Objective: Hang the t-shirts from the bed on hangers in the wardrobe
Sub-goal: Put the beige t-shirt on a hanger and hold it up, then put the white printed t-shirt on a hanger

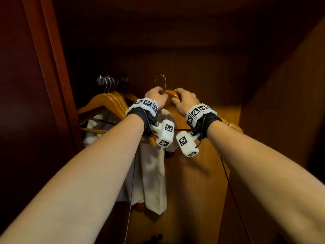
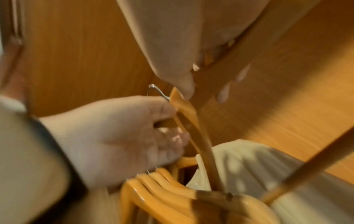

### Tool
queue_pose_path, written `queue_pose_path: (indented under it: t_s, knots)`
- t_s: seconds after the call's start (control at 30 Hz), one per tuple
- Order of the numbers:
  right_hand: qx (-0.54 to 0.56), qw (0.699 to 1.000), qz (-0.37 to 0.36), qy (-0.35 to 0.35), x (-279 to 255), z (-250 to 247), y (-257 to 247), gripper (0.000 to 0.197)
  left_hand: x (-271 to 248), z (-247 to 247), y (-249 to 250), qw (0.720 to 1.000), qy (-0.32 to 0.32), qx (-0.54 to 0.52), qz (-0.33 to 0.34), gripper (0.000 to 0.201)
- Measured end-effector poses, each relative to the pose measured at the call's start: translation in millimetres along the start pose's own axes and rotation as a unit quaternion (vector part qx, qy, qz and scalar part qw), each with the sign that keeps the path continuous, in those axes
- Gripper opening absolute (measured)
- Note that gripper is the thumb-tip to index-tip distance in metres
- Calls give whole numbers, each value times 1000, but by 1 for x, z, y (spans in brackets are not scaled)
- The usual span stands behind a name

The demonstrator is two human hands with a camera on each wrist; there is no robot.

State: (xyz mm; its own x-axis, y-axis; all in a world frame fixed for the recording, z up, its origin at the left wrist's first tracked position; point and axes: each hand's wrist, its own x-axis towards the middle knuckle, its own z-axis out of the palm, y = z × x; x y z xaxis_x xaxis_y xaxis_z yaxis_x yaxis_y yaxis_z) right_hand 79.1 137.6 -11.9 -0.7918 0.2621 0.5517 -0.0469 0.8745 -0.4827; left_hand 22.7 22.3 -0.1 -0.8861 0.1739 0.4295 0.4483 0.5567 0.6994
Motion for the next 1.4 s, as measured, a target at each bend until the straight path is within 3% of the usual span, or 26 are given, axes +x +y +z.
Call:
queue_pose_path:
  t_s: [0.1,0.23,0.37,0.47,0.57,0.73,0.9,0.93,0.97,1.03,1.1,1.17,1.27,1.3,1.4]
  knots:
    - [27,1000,15,-4,-32,-20,13,31,-32,10,10,984,-26,-154,-84,35]
    - [94,994,46,5,-84,-48,33,36,-85,28,23,959,-80,-242,-122,33]
    - [149,986,79,-9,-146,-74,52,37,-156,48,28,875,-162,-400,-218,29]
    - [176,980,85,-30,-200,-89,64,35,-204,68,22,834,-170,-470,-233,37]
    - [210,970,118,-43,-258,-95,83,32,-265,83,23,773,-178,-554,-253,34]
    - [267,949,164,-19,-344,-106,119,30,-345,106,20,730,-188,-599,-272,33]
    - [258,941,217,21,-405,-124,156,28,-401,130,33,727,-238,-581,-279,30]
    - [252,941,223,31,-415,-129,161,28,-410,138,37,739,-241,-566,-275,32]
    - [242,942,229,43,-425,-135,165,29,-421,147,41,731,-253,-567,-281,39]
    - [215,943,246,60,-446,-148,172,31,-435,164,49,694,-283,-594,-294,56]
    - [189,941,271,80,-469,-160,180,32,-453,174,59,639,-341,-609,-323,50]
    - [160,931,311,105,-495,-172,190,34,-477,190,71,671,-360,-580,-289,40]
    - [137,915,353,137,-537,-194,210,34,-509,219,91,685,-399,-550,-263,41]
    - [132,910,363,151,-551,-205,216,34,-523,228,101,682,-413,-545,-261,38]
    - [111,890,398,191,-591,-240,242,32,-558,259,137,626,-449,-552,-319,28]
